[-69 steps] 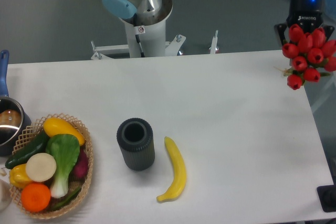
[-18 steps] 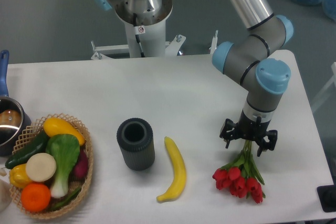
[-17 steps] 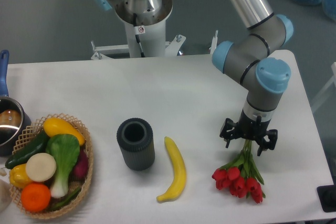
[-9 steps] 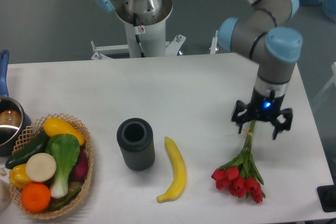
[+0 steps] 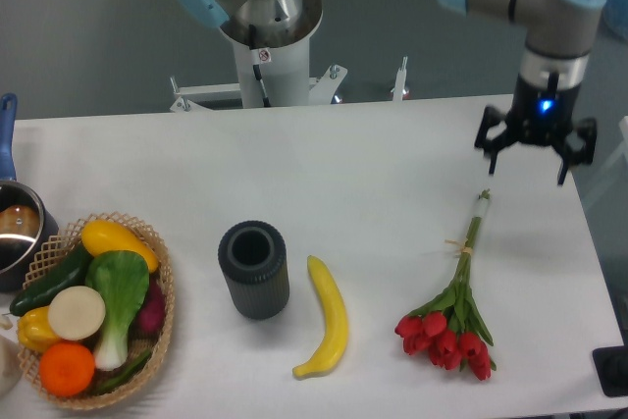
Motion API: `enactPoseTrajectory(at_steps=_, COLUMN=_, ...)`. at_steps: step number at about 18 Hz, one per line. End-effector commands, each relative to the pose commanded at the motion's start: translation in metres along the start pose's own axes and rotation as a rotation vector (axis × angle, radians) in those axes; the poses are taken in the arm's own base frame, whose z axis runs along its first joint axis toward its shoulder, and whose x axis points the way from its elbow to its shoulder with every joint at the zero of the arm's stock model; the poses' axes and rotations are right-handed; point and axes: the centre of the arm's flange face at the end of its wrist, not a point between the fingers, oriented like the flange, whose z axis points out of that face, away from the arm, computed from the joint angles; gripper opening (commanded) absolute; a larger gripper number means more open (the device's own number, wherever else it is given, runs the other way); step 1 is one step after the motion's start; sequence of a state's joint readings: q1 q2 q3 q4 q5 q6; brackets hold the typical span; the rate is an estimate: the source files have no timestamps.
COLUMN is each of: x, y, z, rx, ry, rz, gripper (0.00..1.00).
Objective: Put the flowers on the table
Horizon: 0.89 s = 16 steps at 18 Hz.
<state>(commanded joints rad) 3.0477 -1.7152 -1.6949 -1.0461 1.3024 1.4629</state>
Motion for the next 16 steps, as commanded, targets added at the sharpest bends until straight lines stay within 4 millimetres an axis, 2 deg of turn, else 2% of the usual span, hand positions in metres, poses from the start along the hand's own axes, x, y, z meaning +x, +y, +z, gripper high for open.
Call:
enactPoseTrajectory(at_steps=2, x=0.002, y=0.023, z=-0.013, rx=-0.009, ry=-0.018, rz=0.051, gripper=1.00)
enactPoseTrajectory(at_steps=4, x=0.004, y=0.033, z=-0.020, rx=-0.015, ry=-0.022, rz=0.075, gripper=1.00)
enactPoseTrajectory(at_steps=16, x=0.005, y=0.035, z=-0.022, rx=-0.011, ry=-0.030, rz=0.073, gripper=1.00)
